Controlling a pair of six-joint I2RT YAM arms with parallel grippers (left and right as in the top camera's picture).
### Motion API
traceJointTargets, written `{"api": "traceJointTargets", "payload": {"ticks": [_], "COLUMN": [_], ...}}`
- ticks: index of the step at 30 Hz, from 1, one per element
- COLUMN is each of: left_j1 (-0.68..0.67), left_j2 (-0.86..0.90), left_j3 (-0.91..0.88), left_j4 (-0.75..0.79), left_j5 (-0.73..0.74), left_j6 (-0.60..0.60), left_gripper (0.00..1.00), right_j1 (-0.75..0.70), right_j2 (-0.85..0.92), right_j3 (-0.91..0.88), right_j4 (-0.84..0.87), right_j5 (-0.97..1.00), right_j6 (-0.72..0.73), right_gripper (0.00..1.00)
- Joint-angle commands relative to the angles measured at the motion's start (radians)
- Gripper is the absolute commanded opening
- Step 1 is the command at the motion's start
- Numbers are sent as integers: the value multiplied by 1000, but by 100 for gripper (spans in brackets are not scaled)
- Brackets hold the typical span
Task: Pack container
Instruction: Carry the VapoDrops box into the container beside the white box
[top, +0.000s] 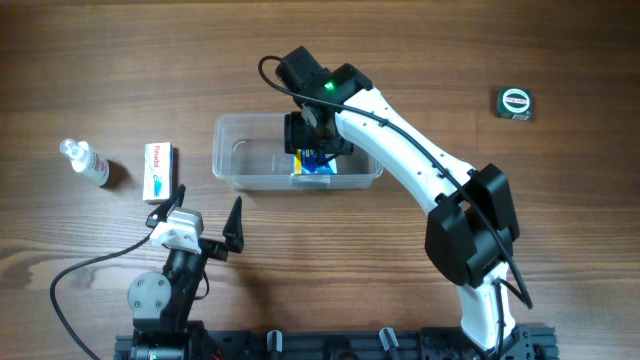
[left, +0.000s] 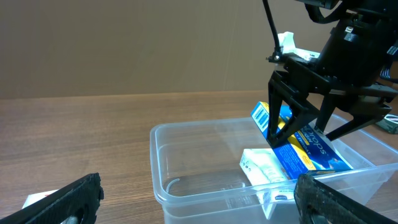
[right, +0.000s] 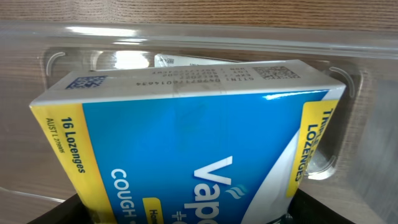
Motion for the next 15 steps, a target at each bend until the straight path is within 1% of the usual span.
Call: {"api": "traceJointTargets", "payload": {"ticks": [1,5,6,8,10,15], "left_j1": [5,5,5,5,5,5], "left_j2": [-6,-6,-6,-6,-6,-6], "left_j3": [-5,-5,-5,-5,-5,-5], "left_j4": [-3,-3,-3,-3,-3,-3], "left_j5": [-6,-6,-6,-6,-6,-6], "left_j6": [16,16,16,16,16,16], "left_gripper": [100,100,100,100,100,100], "right_j1": [5,5,5,5,5,5], "right_j2": [25,25,25,26,25,25], "right_j3": [-13,-13,-13,-13,-13,-13], "right_j4": [4,4,4,-3,-13,-40], "right_j5": [10,10,10,10,10,10], "right_j6": [31,30,30,25,18,4], "right_gripper": [64,65,68,70,74,76]}}
